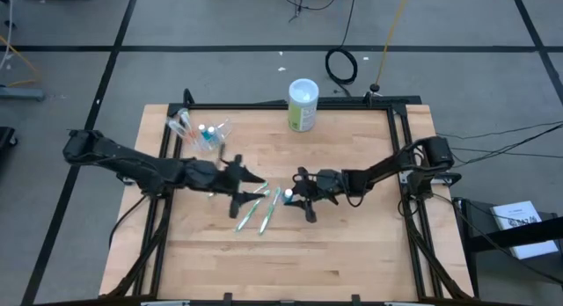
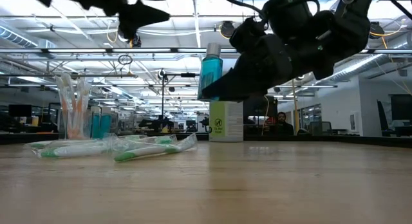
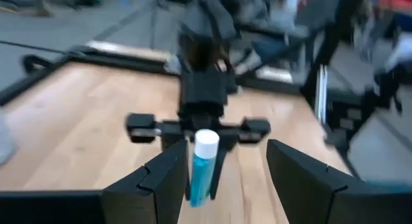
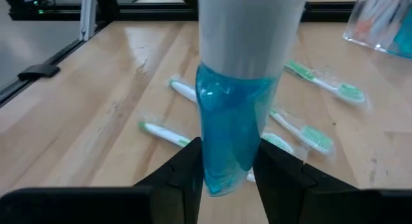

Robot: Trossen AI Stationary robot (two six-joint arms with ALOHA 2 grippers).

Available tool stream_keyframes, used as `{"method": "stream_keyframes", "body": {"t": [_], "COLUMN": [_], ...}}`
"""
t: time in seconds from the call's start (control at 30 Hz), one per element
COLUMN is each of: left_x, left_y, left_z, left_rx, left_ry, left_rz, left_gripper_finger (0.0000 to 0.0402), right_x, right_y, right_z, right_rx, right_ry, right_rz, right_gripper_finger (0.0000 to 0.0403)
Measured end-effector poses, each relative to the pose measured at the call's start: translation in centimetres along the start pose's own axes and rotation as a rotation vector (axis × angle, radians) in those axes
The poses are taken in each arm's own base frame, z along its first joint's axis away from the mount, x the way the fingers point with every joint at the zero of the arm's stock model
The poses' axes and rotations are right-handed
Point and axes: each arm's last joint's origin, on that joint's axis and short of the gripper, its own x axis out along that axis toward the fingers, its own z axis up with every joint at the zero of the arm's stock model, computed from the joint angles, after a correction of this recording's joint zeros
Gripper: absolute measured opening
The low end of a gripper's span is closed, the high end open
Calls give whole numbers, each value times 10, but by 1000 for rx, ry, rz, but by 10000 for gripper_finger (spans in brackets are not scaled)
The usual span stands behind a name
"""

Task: Pick & Place toothbrushing station
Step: Put the blue mouthwash into the middle section of the transparent organizer

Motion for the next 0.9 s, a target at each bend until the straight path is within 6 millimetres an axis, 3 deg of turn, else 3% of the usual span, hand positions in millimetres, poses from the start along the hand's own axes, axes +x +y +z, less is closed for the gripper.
{"method": "stream_keyframes", "body": {"t": [0.27,0.47,0.7,0.9], "left_x": [53,85,104,107], "left_y": [2,5,4,4], "left_z": [24,32,21,17], "left_rx": [51,99,102,93], "left_ry": [293,391,447,455], "left_rz": [19,8,-70,-89], "left_gripper_finger": [216,216,216,216], "right_x": [-1,0,0,0], "right_y": [8,14,15,16], "right_z": [-2,-2,-2,-2], "right_rx": [-21,-26,-26,-24], "right_ry": [39,38,37,37], "right_rz": [22,37,40,45], "right_gripper_finger": [116,116,116,116]}}
